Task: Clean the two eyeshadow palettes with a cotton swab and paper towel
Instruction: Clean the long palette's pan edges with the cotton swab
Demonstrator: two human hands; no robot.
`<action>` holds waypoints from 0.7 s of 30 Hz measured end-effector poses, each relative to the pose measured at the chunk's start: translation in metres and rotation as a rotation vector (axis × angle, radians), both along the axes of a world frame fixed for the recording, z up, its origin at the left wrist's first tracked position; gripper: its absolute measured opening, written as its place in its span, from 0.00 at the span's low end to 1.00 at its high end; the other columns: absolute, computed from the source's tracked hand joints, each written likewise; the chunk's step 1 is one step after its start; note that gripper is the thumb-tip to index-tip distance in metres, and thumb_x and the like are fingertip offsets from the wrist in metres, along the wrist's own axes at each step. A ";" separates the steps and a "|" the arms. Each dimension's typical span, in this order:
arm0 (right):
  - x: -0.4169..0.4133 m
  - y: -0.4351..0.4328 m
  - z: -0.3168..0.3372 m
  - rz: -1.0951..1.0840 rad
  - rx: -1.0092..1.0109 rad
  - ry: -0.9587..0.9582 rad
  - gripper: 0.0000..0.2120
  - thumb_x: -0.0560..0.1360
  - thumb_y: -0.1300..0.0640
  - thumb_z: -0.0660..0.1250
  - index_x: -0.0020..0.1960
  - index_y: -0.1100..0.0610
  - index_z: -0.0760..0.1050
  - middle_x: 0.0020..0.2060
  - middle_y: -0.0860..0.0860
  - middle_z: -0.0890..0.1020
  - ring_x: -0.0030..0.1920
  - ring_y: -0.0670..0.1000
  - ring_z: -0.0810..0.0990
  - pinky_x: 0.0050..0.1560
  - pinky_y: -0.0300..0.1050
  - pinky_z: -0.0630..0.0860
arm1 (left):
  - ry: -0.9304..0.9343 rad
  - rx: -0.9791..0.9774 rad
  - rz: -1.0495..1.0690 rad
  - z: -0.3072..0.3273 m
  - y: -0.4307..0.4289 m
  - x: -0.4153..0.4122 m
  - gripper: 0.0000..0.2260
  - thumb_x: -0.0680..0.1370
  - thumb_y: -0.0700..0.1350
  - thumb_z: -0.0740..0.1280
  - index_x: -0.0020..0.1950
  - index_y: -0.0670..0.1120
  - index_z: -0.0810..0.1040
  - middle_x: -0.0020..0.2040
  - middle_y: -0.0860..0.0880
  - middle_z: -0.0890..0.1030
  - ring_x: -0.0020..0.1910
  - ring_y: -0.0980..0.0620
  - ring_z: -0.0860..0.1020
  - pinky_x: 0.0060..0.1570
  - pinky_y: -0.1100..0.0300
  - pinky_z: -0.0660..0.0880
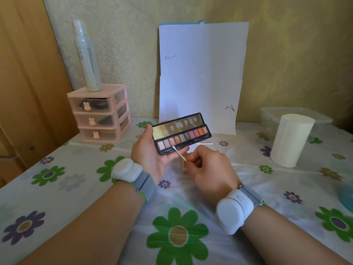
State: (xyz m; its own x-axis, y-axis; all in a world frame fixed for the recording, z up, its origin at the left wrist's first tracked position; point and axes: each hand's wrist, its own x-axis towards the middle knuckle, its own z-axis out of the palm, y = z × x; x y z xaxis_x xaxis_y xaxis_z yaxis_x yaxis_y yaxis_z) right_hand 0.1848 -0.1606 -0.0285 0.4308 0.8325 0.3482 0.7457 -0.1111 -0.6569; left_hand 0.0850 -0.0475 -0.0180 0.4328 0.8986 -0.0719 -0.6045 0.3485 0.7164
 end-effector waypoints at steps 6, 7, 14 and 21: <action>-0.006 0.000 0.001 0.029 -0.015 -0.018 0.05 0.75 0.55 0.67 0.41 0.48 0.76 0.36 0.44 0.81 0.40 0.45 0.79 0.45 0.44 0.76 | -0.009 -0.017 0.017 0.000 0.001 0.001 0.23 0.86 0.56 0.57 0.64 0.37 0.78 0.58 0.35 0.84 0.51 0.32 0.85 0.39 0.38 0.82; -0.003 0.000 0.001 0.012 -0.021 -0.013 0.04 0.75 0.55 0.67 0.42 0.49 0.76 0.36 0.44 0.81 0.41 0.46 0.79 0.45 0.45 0.76 | -0.008 -0.014 0.013 0.000 0.001 0.000 0.22 0.86 0.56 0.57 0.63 0.38 0.78 0.57 0.35 0.84 0.50 0.33 0.85 0.38 0.38 0.82; -0.008 -0.001 0.001 0.049 0.002 -0.012 0.06 0.75 0.56 0.68 0.40 0.48 0.75 0.34 0.43 0.80 0.39 0.43 0.79 0.44 0.42 0.76 | -0.014 -0.016 0.016 0.000 0.001 0.001 0.23 0.85 0.55 0.58 0.64 0.37 0.77 0.59 0.34 0.84 0.50 0.32 0.85 0.39 0.39 0.82; -0.004 -0.001 0.002 0.036 -0.017 0.003 0.06 0.75 0.56 0.67 0.40 0.48 0.76 0.34 0.43 0.80 0.40 0.45 0.79 0.44 0.43 0.76 | 0.008 -0.007 0.015 -0.001 0.001 0.001 0.23 0.85 0.56 0.58 0.65 0.37 0.77 0.59 0.35 0.84 0.51 0.33 0.85 0.41 0.37 0.82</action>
